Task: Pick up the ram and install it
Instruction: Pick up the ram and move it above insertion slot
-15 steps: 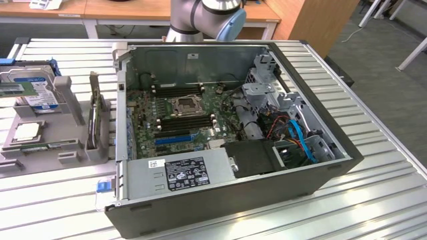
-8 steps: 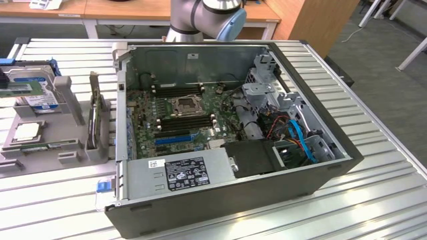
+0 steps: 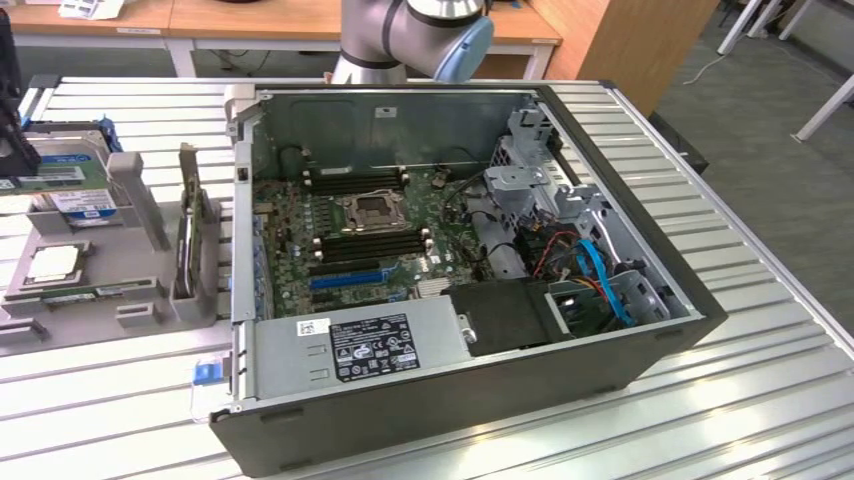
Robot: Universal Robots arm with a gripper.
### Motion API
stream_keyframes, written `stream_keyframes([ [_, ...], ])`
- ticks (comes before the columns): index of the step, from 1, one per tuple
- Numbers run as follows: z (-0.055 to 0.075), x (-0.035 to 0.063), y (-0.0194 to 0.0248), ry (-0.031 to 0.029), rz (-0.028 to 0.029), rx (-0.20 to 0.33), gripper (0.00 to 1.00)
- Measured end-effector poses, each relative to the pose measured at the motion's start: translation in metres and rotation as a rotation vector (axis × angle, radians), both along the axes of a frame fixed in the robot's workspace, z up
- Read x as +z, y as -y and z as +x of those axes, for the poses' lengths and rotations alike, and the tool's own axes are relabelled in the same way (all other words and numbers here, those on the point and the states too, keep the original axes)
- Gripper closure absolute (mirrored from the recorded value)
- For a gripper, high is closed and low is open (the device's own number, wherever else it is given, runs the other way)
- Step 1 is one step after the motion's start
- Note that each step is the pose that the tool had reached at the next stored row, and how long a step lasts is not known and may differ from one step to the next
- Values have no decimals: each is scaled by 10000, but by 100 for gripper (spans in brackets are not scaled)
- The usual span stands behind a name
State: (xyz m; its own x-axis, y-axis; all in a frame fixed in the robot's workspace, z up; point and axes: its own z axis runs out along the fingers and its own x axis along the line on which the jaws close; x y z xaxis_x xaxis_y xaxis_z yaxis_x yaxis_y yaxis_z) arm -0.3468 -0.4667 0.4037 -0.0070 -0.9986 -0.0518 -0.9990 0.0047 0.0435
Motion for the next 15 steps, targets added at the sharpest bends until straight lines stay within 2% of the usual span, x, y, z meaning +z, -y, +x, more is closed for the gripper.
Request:
stream_keyframes([
  [15,298,0,0,-7,0,-1,88],
])
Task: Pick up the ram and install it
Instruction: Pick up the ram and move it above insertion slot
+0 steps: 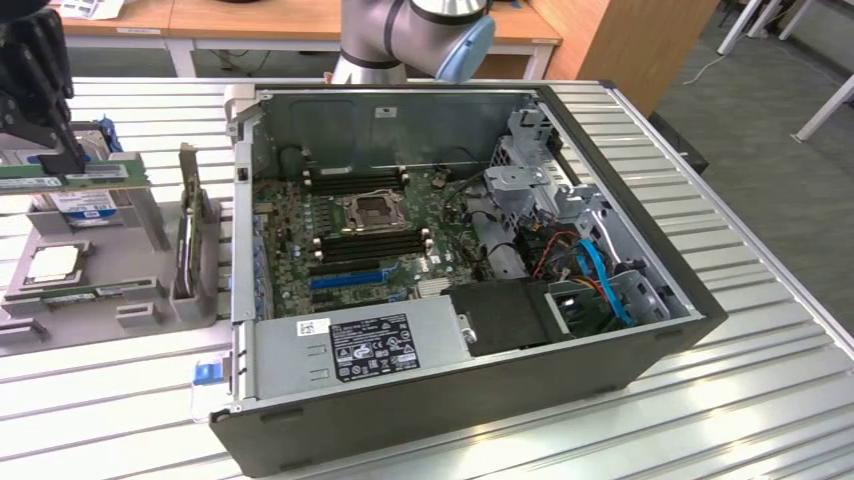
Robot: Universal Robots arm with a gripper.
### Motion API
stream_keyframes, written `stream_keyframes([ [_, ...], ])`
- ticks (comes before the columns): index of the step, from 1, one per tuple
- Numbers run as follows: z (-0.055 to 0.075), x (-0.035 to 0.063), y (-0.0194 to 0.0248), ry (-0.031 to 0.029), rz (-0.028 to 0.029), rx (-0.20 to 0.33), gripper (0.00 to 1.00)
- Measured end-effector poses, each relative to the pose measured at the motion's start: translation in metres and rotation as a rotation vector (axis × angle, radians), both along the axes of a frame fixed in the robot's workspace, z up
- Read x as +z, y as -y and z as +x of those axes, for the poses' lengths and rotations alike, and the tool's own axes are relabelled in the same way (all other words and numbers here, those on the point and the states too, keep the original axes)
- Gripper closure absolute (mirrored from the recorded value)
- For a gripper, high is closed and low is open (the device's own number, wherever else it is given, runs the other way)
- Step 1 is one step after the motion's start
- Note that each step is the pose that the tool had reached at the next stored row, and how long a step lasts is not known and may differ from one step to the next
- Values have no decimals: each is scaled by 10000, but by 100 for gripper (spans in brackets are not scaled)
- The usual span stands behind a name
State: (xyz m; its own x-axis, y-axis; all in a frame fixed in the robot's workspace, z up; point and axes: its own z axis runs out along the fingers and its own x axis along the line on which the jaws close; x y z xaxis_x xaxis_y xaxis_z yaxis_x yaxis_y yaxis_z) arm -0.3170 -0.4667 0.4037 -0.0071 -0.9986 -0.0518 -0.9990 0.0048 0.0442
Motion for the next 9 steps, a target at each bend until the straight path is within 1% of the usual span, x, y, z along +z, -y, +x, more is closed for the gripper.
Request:
stream_keyframes([
  [9,191,0,0,-8,0,1,88],
])
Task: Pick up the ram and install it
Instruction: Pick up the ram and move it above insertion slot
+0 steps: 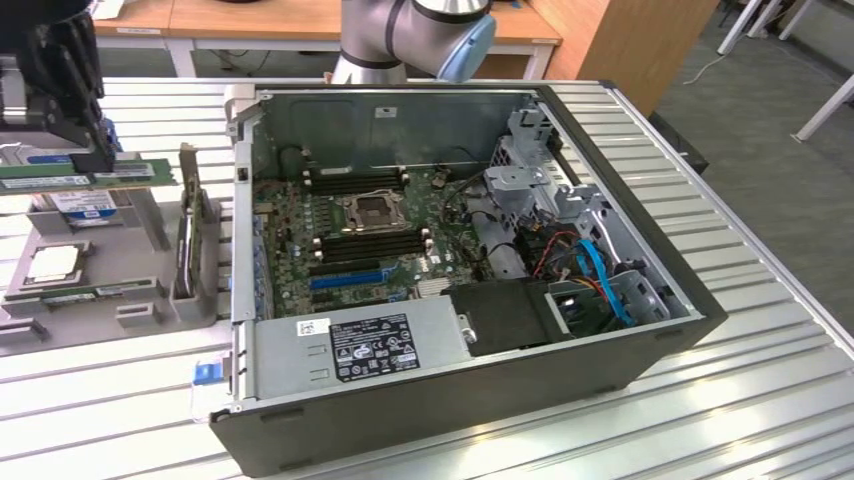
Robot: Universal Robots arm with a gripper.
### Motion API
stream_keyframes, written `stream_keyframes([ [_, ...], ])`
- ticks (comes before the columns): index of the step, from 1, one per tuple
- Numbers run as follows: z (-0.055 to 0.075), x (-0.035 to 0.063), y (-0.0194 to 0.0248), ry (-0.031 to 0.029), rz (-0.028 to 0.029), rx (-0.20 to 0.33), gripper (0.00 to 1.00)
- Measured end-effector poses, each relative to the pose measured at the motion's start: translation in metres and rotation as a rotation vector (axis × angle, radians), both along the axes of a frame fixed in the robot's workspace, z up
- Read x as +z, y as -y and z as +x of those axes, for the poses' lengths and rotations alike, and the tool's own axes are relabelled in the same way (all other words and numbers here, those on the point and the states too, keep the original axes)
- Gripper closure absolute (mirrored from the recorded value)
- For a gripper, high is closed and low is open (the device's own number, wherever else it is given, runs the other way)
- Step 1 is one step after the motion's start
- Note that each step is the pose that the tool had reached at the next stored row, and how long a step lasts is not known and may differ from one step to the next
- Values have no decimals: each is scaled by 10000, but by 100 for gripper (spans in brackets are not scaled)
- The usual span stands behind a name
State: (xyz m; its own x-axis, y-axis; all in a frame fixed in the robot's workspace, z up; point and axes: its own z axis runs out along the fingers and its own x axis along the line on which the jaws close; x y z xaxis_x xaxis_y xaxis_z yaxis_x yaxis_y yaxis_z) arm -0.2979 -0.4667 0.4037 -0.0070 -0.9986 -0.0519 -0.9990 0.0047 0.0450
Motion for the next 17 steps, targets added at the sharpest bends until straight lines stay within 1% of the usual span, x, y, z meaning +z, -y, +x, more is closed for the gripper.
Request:
stream_keyframes([
  [17,421,0,0,-21,-1,-1,88],
])
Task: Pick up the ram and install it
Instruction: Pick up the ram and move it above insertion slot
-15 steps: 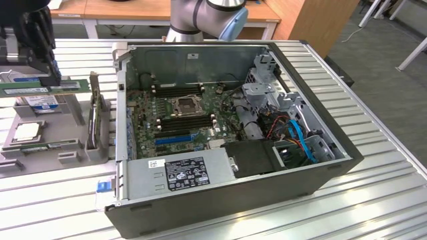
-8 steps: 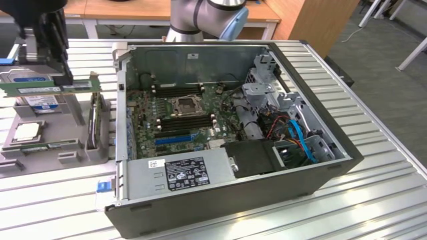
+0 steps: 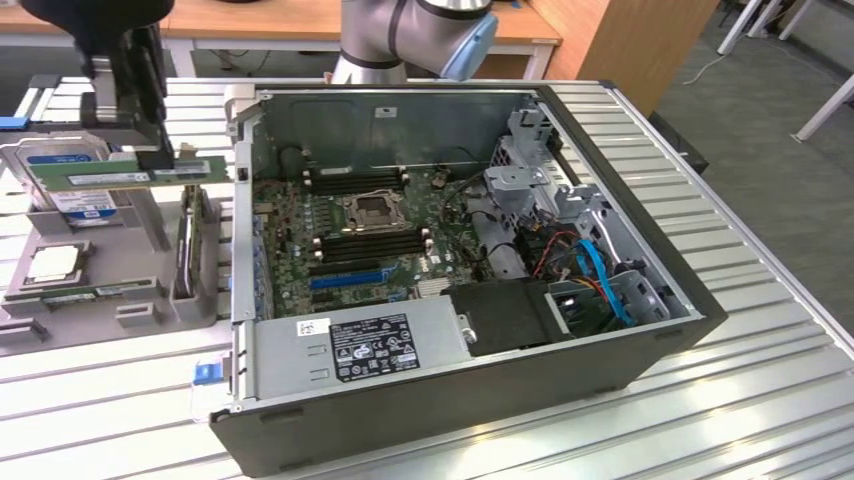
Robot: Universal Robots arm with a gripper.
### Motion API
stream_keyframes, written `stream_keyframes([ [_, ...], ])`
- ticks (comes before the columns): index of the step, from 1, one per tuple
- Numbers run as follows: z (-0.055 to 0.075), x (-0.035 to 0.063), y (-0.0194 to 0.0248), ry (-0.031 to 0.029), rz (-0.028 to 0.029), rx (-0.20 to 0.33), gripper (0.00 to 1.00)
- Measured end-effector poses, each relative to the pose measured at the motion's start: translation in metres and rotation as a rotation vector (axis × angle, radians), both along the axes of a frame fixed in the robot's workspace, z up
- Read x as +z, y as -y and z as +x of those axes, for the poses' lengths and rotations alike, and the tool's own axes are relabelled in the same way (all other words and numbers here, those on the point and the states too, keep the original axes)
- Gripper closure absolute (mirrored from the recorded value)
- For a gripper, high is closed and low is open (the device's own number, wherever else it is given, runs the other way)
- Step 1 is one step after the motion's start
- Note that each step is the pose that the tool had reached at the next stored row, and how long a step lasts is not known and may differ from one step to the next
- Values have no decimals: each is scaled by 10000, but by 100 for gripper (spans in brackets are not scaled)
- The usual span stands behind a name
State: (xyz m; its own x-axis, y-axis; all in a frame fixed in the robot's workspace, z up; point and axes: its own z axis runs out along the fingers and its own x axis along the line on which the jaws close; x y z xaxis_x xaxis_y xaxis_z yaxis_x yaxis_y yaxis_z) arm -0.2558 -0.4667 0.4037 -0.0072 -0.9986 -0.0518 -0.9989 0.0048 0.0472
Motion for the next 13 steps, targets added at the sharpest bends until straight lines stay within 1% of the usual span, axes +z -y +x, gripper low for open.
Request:
stream_keyframes([
  [10,253,0,0,-2,0,1,88],
  [11,308,0,0,-3,-1,-1,88],
  [13,365,0,0,-3,0,-1,88],
])
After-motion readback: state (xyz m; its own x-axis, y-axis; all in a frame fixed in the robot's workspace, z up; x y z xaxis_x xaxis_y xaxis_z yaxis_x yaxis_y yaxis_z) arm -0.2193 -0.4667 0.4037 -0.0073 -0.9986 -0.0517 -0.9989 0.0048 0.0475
